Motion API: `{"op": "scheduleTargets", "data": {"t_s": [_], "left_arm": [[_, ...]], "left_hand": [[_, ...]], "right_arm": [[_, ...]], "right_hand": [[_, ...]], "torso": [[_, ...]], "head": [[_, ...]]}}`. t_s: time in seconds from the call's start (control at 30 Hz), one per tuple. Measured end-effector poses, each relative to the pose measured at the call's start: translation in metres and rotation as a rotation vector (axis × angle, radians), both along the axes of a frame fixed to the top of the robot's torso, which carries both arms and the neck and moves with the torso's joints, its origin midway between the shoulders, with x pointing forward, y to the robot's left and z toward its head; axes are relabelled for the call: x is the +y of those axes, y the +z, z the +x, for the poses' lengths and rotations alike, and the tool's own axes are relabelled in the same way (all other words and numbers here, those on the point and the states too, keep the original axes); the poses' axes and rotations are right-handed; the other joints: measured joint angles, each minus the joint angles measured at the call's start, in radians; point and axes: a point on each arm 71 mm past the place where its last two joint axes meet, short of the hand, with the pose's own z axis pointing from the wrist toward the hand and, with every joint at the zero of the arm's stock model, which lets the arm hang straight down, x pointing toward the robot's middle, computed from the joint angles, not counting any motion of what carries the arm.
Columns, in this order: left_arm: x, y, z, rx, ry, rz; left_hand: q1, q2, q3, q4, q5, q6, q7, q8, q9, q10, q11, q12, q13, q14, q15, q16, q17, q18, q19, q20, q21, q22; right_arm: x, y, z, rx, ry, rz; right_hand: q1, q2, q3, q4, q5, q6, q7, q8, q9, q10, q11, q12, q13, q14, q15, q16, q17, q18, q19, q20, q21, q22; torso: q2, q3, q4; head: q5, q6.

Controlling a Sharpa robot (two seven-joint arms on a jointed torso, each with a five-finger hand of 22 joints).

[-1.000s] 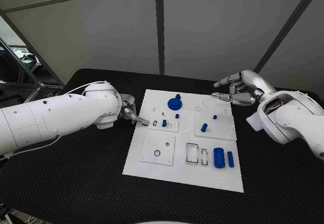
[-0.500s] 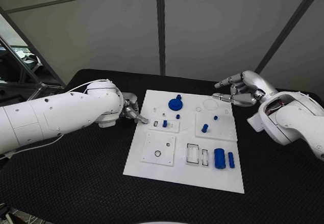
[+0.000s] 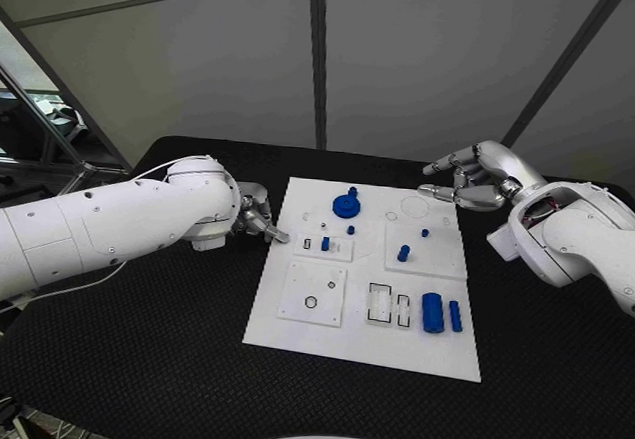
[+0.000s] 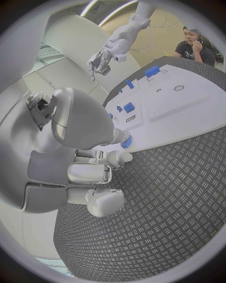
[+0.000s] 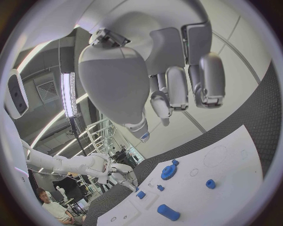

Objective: Assemble the parts on the task board

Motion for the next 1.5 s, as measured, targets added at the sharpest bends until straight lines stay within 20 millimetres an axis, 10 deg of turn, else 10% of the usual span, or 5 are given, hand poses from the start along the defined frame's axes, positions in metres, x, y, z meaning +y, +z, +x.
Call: {"op": "scheduleTargets", "data": {"t_s": [0.13, 0.17, 0.27, 0.3, 1.5], "left_arm": [[0.0021, -0.0002, 0.0006, 0.010, 0.003, -0.002], [0.0027, -0.0002, 0.0008, 0.013, 0.004, -0.003], [0.0044, -0.0004, 0.0013, 0.019, 0.006, -0.005], [0.0049, -0.0005, 0.0015, 0.020, 0.007, -0.006], [0.0081, -0.0020, 0.0069, 0.036, 0.029, -0.049]], "left_hand": [[0.001, 0.001, -0.017, 0.001, 0.000, 0.000, 0.000, -0.009, -0.021, -0.003, 0.003, -0.001, -0.003, 0.004, 0.004, 0.000, 0.000, -0.002, -0.004, 0.004, -0.006, -0.002], [0.001, 0.001, -0.022, 0.002, 0.000, -0.002, 0.002, -0.009, -0.023, -0.004, 0.004, -0.001, -0.003, 0.004, 0.004, 0.000, 0.000, -0.054, -0.004, 0.004, -0.008, -0.002], [0.001, 0.001, -0.036, 0.003, 0.000, -0.004, 0.004, -0.010, -0.031, -0.004, 0.004, -0.001, -0.005, 0.004, 0.004, 0.000, 0.000, -0.052, -0.004, 0.004, -0.008, -0.002], [-0.002, -0.001, -0.041, 0.005, 0.000, -0.004, 0.004, -0.012, -0.031, -0.004, 0.004, -0.002, -0.005, 0.004, 0.004, 0.000, 0.000, -0.004, -0.004, 0.004, -0.008, -0.002], [-0.090, -0.082, -0.115, 0.086, 0.000, -0.007, 0.000, -0.029, -0.004, -0.018, 0.018, -0.013, -0.017, 0.003, 0.011, 0.000, 0.000, -0.007, -0.007, 0.008, -0.008, 0.007]], "right_arm": [[-0.0001, -0.0002, 0.0001, 0.001, 0.000, 0.000], [-0.0001, -0.0002, 0.0001, 0.001, 0.000, -0.001], [-0.0001, -0.0003, 0.0001, 0.001, 0.000, -0.001], [-0.0002, -0.0003, 0.0001, 0.001, 0.000, -0.001], [-0.0011, -0.0010, 0.0010, 0.003, -0.003, -0.002]], "right_hand": [[0.000, 0.000, 0.000, 0.000, 0.000, 0.000, 0.000, 0.000, 0.000, 0.000, 0.000, 0.000, 0.000, 0.000, 0.000, 0.000, 0.000, 0.000, 0.000, 0.000, 0.000, 0.000], [0.000, 0.000, 0.000, 0.000, 0.000, 0.000, 0.000, 0.000, 0.000, 0.000, 0.000, 0.000, 0.000, 0.000, 0.000, 0.000, 0.000, 0.000, 0.000, 0.000, 0.000, 0.000], [0.000, 0.000, 0.000, 0.000, 0.000, 0.000, 0.000, 0.000, 0.000, 0.000, 0.000, 0.000, 0.000, 0.000, 0.000, 0.000, 0.000, 0.000, 0.000, 0.000, 0.000, 0.001], [0.000, 0.000, 0.000, 0.000, 0.000, 0.000, 0.000, 0.000, 0.000, 0.000, 0.000, 0.000, 0.000, 0.000, 0.000, 0.000, 0.000, 0.000, 0.000, 0.000, 0.000, 0.001], [0.000, 0.000, 0.000, 0.000, 0.000, 0.000, 0.000, 0.000, 0.000, 0.000, 0.000, 0.000, 0.000, 0.000, 0.000, 0.000, 0.000, 0.000, 0.000, 0.000, 0.000, 0.000]], "torso": [[0.000, 0.0004, -0.0001], [0.000, 0.0004, -0.0002], [0.000, 0.0006, -0.0005], [0.000, 0.0006, -0.0006], [0.002, 0.0005, -0.0011]], "head": [[0.001, 0.001], [0.002, 0.001], [0.002, 0.001], [0.002, 0.002], [0.001, -0.001]]}}
